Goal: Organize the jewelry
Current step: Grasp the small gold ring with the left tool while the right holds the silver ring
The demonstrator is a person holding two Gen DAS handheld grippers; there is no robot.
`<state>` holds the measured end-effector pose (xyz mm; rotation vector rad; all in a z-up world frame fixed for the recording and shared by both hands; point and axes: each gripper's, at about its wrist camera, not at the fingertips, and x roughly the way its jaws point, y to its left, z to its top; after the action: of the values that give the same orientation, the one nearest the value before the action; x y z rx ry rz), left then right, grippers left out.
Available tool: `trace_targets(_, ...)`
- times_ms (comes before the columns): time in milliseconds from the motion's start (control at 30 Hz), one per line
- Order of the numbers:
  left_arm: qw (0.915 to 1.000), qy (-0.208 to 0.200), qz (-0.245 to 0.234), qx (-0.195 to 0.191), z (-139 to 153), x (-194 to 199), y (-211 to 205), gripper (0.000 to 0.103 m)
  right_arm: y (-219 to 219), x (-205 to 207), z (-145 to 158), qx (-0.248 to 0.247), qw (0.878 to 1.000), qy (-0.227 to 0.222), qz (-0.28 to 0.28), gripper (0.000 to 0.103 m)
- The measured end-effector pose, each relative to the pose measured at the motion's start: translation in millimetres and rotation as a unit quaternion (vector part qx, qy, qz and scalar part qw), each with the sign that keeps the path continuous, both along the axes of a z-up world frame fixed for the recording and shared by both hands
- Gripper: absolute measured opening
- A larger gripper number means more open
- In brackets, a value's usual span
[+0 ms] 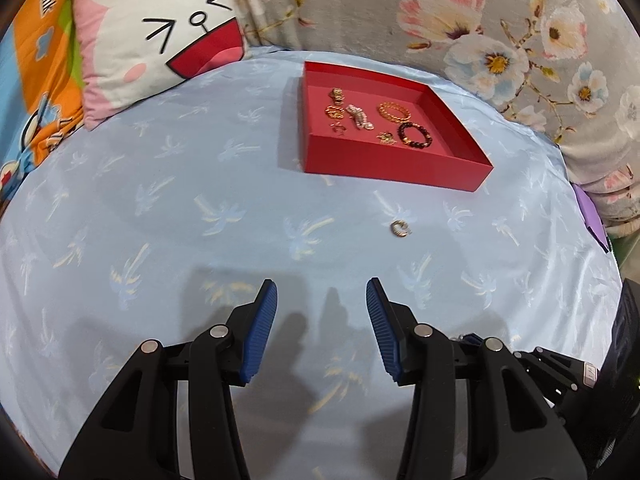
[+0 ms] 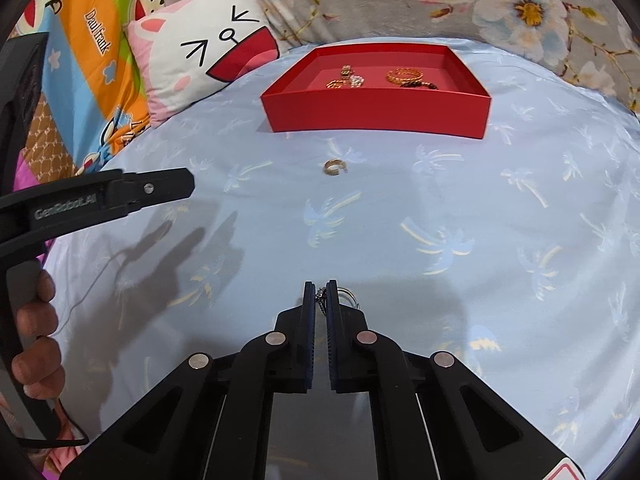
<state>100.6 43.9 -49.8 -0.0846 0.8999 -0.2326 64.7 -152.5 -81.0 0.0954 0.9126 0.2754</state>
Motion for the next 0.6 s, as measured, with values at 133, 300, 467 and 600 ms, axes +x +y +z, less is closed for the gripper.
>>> trace_targets(133,0.9996,-0.001,-0.027,0.003,-1,18,-27,0.045,-16,0,9,0.008,1.0,-0.009,-0.017,0.004)
trace_targets(300,0.9986,0.002,-0.053,0.005,-13,44,-63,0.045,-39,3,20,0.018,0.999,-0.018,-0.036,0.004)
trace_targets(467,0.9984,0.01,-0.054,0.017,-29,65,-85,0.042,-55,10,22,0.025,0.998,-0.021,-0.048,0.004)
trace_targets(600,0.998,0.019,-0.055,0.024,-39,75,-95,0.031,-63,14,20,0.031,0.998,-0.02,-0.052,0.004)
